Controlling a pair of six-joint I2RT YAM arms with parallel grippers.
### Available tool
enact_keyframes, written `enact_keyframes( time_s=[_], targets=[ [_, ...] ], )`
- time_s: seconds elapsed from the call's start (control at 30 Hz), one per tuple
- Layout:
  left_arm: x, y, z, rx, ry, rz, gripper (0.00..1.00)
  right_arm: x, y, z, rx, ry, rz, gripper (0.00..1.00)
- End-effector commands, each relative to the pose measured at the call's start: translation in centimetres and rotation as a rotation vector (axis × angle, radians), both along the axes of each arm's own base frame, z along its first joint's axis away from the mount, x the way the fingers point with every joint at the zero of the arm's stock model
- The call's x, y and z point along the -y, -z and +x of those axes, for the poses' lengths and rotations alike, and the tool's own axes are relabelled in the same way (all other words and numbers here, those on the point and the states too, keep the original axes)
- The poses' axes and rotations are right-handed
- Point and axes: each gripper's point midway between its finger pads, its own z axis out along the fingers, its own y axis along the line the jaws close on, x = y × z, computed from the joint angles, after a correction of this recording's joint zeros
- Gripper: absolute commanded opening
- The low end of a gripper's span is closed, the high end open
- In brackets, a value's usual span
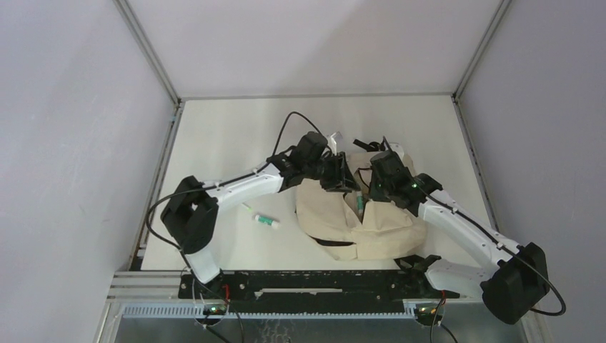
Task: Pack the student bag
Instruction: Place the stationery in the student bag, then pick up the stationery from the center of the board.
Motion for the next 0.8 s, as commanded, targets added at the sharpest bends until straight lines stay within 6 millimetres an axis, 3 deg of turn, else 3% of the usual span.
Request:
enact_keyframes(
  time_s=[0.0,0.13,0.23,0.4,0.43,0.53,0.77],
  targets=[
    [-2.4,-2.0,0.2,0.093,-0.050,0.015,0.37,-0.9,-1.9,1.1,0.082,0.004,0.066,0.00],
    [-7.4,-0.7,0.4,0.177,-0.163,0.180,0.37,-0.9,-2.0,1.1,0.086,0.003,0.066,0.00],
    [-12.2,0.8,0.5,0.205,-0.278,0.324,0.48,-1.0,-1.9,1.1,0.086,0.000,0.068,0.00],
    [-19.5,3.8,-0.1,0.116,-0.557,0.405,0.52,-1.6,-1.2,1.2,0.073,-0.015,0.081,0.00],
    [-20.8,4.6,-0.6,0.095,-0.605,0.430,0.60,-1.7,-1.1,1.3,0.069,-0.017,0.082,0.00],
    [-23.6,5.9,-1.8,0.060,-0.713,0.464,0.79,-1.9,-0.9,1.4,0.066,-0.025,0.082,0.00],
    [-27.2,7.9,-3.3,-0.020,-0.888,0.533,0.80,-2.3,-0.8,1.5,0.064,-0.040,0.088,0.00]
  ],
)
